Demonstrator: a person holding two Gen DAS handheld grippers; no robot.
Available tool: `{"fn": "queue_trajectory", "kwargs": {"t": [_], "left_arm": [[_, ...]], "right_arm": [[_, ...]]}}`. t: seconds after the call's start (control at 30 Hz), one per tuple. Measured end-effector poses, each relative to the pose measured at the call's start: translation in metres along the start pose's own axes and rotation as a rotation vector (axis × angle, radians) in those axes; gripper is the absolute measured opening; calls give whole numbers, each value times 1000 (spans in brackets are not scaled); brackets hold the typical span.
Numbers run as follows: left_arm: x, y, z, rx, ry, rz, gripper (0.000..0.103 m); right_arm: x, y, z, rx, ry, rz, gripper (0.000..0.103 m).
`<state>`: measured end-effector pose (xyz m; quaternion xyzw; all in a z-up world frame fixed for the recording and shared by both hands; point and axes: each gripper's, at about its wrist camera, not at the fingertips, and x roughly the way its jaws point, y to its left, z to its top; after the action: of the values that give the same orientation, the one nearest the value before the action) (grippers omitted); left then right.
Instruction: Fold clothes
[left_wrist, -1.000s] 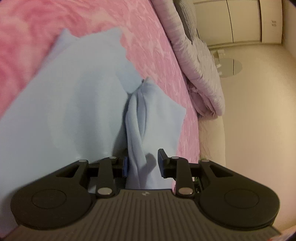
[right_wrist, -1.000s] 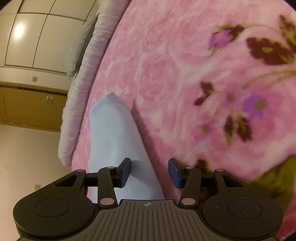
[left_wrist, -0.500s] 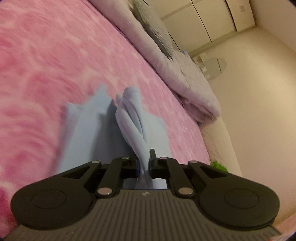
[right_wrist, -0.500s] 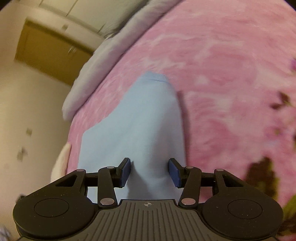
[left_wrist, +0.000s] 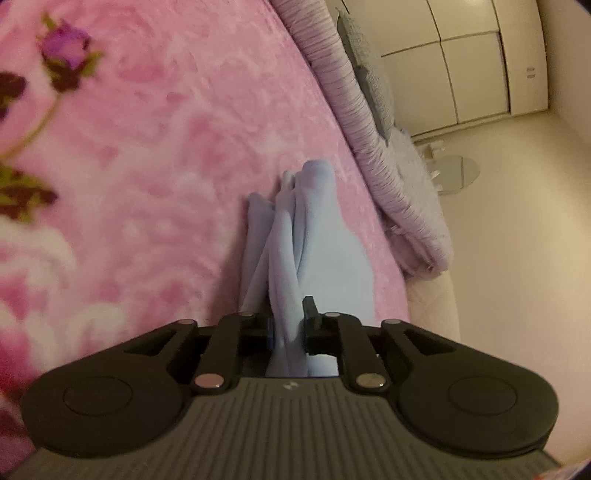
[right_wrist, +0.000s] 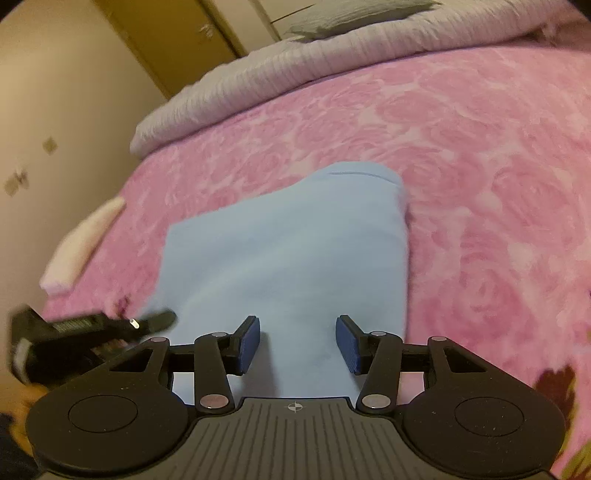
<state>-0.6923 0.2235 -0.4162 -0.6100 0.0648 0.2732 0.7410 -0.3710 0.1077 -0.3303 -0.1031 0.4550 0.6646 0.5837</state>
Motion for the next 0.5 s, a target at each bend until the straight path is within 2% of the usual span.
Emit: {"fn": "queue_trajectory", "kwargs": {"t": [0.07, 0.17, 0.27, 0.4, 0.5], "left_arm": [[-11, -5, 2, 18, -22, 11, 12], [-35, -12, -3, 61, -79, 90, 13], [-61, -28, -22, 135, -92, 124, 13], [-77, -48, -45, 230, -68, 105, 13], [-78, -54, -48, 258, -51, 115, 13]], "right_arm": [[-14, -7, -2, 34, -25, 18, 50], [-35, -13, -9, 44, -48, 13, 50], [-59, -12, -21, 24, -61, 0, 50], [-79, 8, -34, -89, -60, -6, 50], [-85, 24, -46, -212, -49, -18, 50]]}}
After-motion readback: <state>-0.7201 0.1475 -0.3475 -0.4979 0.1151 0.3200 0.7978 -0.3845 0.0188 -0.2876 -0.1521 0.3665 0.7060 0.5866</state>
